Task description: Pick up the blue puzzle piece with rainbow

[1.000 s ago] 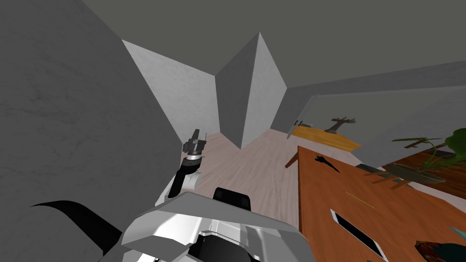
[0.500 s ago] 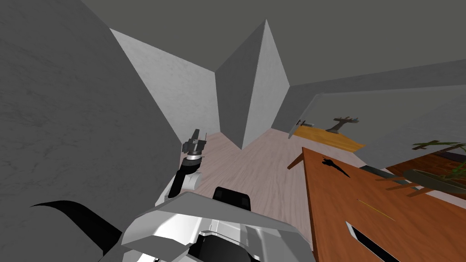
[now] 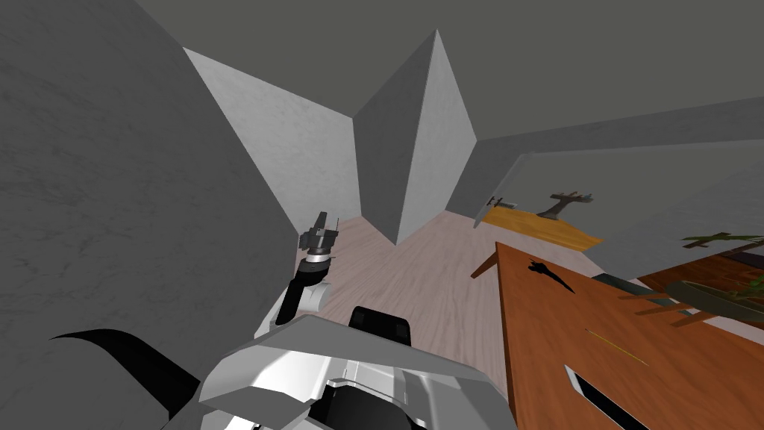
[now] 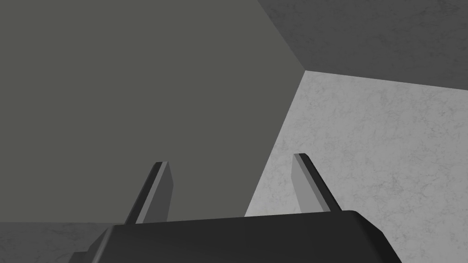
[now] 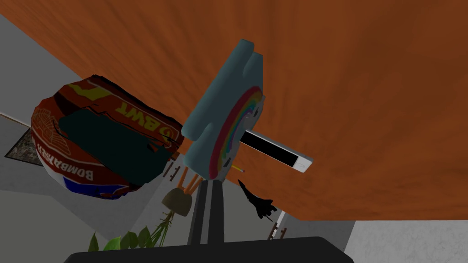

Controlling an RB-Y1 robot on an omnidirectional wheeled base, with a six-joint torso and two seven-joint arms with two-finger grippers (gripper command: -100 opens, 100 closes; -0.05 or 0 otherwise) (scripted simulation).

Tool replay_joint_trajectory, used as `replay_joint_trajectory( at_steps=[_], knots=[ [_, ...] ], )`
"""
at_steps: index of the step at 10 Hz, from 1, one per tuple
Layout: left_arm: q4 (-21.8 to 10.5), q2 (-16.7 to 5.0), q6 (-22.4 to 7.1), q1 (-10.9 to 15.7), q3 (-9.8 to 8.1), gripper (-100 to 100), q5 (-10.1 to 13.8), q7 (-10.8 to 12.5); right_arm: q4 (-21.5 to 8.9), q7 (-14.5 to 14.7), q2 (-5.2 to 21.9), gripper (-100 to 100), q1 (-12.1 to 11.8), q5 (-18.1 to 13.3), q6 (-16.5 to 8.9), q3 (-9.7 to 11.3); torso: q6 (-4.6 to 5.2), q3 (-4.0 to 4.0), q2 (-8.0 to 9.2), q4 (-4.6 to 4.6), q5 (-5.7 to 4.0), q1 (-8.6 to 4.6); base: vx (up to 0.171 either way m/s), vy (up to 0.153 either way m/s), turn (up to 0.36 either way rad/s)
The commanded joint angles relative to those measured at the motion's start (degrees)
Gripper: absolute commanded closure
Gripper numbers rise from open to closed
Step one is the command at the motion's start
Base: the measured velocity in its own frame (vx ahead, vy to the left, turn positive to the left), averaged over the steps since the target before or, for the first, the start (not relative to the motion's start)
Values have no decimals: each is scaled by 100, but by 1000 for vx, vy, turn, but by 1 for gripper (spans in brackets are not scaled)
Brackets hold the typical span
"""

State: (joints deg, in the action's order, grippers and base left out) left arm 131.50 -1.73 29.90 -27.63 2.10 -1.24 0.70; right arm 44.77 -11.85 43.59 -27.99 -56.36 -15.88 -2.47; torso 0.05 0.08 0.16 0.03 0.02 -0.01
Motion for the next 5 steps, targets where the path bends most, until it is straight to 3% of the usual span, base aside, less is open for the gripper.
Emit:
replay_joint_trajectory(
  at_steps=[1, 2, 4, 5],
  knots=[
    [0, 0, 0, 0, 0, 0, 0, 0, 0, 0, 0, 100, 0, 0, 0, 0, 0, 0, 0, 0, 0, 0, 0, 0, 0],
    [0, 0, 0, 0, 0, 0, 0, 0, 0, 0, 0, 100, 0, 0, 0, 0, 0, 0, 0, 0, 0, 1, 0, 0, 0],
    [0, 0, 0, 0, 0, 0, 0, 0, 10, 52, 39, -100, -57, -163, 27, 29, 0, 0, 0, 0, 0, 1, -2, 4, 5],
    [0, 0, 0, 0, 0, 0, 0, 0, 16, 86, 65, -100, -95, -269, 44, 49, 0, 1, 1, 0, 1, 4, -11, 17, 9]
  ],
)
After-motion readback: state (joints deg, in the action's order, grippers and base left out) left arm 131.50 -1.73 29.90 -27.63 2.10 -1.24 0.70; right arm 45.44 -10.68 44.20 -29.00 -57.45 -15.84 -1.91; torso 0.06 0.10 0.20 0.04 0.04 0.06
